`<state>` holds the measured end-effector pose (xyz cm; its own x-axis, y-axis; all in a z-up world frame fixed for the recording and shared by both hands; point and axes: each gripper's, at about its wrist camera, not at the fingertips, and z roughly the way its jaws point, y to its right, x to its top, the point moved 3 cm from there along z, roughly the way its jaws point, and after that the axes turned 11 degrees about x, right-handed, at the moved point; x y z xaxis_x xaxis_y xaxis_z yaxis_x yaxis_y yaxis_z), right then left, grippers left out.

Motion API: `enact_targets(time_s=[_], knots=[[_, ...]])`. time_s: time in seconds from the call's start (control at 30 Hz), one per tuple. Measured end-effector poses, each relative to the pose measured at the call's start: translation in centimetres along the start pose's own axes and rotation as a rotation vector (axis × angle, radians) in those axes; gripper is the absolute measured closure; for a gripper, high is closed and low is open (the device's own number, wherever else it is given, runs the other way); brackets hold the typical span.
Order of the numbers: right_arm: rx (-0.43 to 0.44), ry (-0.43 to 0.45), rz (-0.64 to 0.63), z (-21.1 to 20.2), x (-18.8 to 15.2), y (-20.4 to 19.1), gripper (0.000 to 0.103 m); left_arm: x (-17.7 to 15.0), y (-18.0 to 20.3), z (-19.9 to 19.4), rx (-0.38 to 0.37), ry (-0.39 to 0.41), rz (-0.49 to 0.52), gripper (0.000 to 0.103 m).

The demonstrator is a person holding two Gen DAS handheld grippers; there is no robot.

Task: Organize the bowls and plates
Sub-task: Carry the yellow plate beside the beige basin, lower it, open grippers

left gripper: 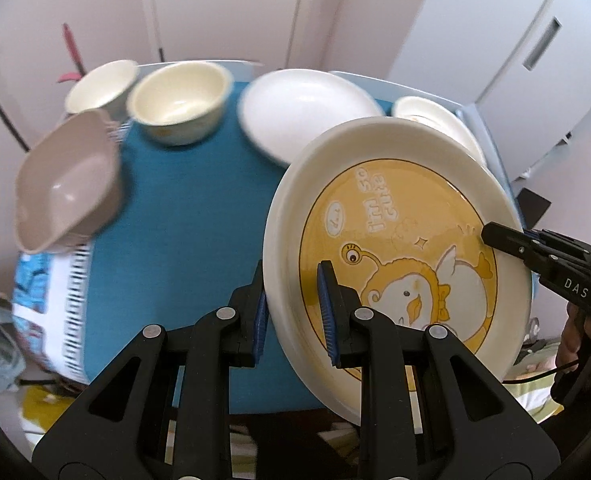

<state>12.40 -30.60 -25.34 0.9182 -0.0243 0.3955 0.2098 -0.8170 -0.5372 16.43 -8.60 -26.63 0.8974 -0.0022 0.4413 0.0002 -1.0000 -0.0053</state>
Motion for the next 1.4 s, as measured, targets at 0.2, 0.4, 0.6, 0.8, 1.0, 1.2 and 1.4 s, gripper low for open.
enact_targets(time_s=[0.2, 0.4, 0.6, 0.8, 1.0, 1.2, 1.4], knots=[[0.021, -0.038, -0.007, 5.1, 0.2, -4.1, 0.091, -0.3, -6.1, 1.2, 0.026, -0.022, -0.015, 0.083], [-0.003, -0.082, -0.007, 9.7, 0.2, -6.3, 0.091, -0.8, -10.3, 5.0, 0.021, -0.079, -0.014, 0.083], [-0.021, -0.114, 0.005, 13.3, -0.4, -7.1, 0.091, -1.2, -12.7, 7.2, 0.012, -0.095, -0.007, 0.083], [-0.035, -0.118, 0.025, 14.7, 0.0, -6.4, 0.091, -1.4, -13.0, 7.5, 0.012, -0.071, 0.040, 0.083], [-0.037, -0.125, 0.044, 14.8, -1.0, -6.1, 0.091, -1.6, -12.8, 7.2, 0.019, -0.049, 0.066, 0.083], [-0.035, -0.126, 0.052, 14.9, -1.0, -6.2, 0.091, -1.4, -13.0, 7.3, 0.020, -0.046, 0.053, 0.083], [-0.042, -0.122, 0.075, 15.0, -1.0, -6.1, 0.090, -1.7, -12.2, 8.0, 0.053, -0.072, 0.078, 0.071]])
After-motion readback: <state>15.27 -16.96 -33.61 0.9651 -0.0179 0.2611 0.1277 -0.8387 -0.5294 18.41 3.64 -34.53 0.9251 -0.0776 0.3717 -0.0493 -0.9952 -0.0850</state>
